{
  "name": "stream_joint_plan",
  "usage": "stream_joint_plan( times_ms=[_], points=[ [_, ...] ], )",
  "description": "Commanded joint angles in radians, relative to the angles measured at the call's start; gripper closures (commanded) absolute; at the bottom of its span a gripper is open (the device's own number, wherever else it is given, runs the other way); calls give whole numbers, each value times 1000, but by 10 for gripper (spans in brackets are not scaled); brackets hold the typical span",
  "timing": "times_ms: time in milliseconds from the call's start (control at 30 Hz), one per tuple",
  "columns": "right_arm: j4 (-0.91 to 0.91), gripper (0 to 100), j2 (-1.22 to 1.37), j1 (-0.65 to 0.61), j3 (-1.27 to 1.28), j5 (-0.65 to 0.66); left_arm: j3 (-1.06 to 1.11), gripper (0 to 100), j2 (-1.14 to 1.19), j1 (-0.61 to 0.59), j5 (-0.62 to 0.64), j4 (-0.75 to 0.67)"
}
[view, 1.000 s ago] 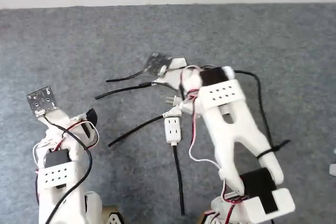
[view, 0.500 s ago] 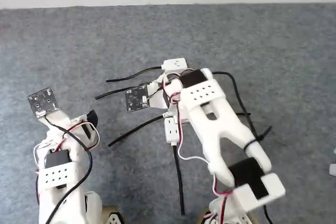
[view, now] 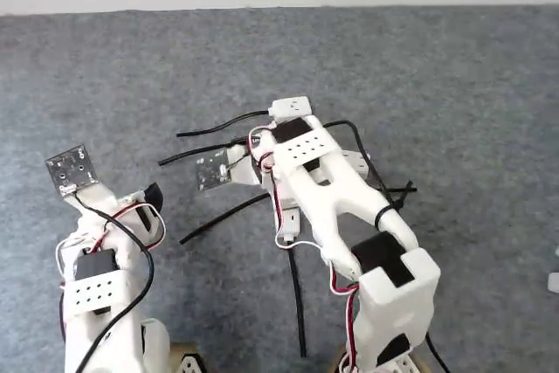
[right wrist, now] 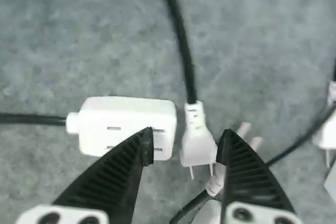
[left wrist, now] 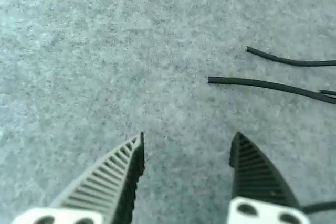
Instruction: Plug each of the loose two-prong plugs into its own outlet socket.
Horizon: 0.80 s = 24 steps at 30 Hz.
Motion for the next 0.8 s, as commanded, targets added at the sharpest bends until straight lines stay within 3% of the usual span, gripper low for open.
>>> stream_joint_plan(
  times_ms=[0, 767],
  points=[
    [-30, 800, -7, -25, -57, -23, -7, 750, -18, -6, -11, -28],
    [-28, 801, 128, 21, -147, -20, -7, 750, -18, -6, -11, -28]
  ],
)
